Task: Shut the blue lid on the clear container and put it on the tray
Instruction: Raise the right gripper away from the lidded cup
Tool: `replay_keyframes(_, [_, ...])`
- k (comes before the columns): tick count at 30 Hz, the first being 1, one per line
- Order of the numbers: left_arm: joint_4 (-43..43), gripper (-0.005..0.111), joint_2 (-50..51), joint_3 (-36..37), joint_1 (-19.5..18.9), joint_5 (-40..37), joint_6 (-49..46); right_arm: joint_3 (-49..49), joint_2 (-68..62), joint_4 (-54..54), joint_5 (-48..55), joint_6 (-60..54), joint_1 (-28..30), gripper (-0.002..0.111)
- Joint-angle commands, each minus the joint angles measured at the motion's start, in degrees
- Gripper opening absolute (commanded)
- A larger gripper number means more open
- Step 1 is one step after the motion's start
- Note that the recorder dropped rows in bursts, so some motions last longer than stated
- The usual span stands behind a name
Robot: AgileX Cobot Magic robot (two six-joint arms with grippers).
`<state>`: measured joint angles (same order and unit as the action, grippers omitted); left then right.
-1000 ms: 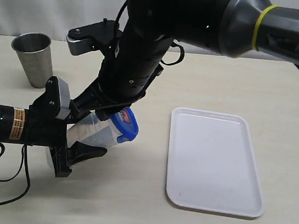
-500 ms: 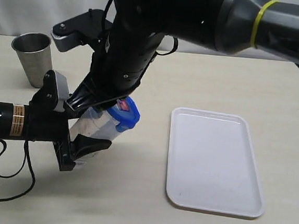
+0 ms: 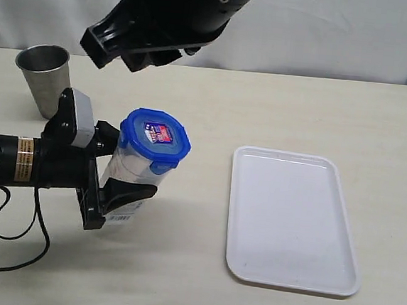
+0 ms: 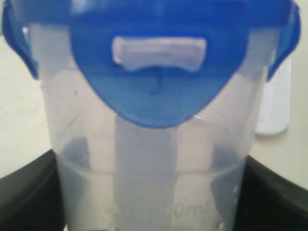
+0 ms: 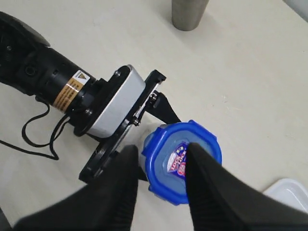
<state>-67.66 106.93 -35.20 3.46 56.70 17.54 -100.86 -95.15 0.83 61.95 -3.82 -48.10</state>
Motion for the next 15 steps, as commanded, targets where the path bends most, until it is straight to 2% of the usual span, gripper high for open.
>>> replay_keyframes(1, [2.39,0.000,-0.57,-0.97,0.28,1.16,-0.44,0.63,4.93,-1.63,1.63,0.24,0.28,0.025])
replay_keyframes(2, [3.07,0.000,-0.57,-0.97,0.28,2.39,-1.21,2.39,7.56,-2.38,0.38,0.24,0.28,0.012])
replay_keyframes(3, [3.76,0.000,-0.57,-0.97,0.28,2.90,-1.21,4.05,9.09,-3.26,-0.87,0.24,0.28,0.005])
replay_keyframes(11, [6.15,0.000,-0.57,-1.39,0.56,4.51,5.55,26.22,30.20,-6.35,-16.33,0.49,0.28,0.004])
replay_keyframes(14, [4.16,0.000,-0.57,-3.92,2.21,-0.53,11.23,30.88,35.93,-6.35,-17.78,1.29,0.28,0.004])
replay_keyframes(15, [2.61,0.000,-0.57,-5.97,4.41,-5.65,14.45,33.15,39.26,-6.35,-18.38,1.29,0.28,0.004])
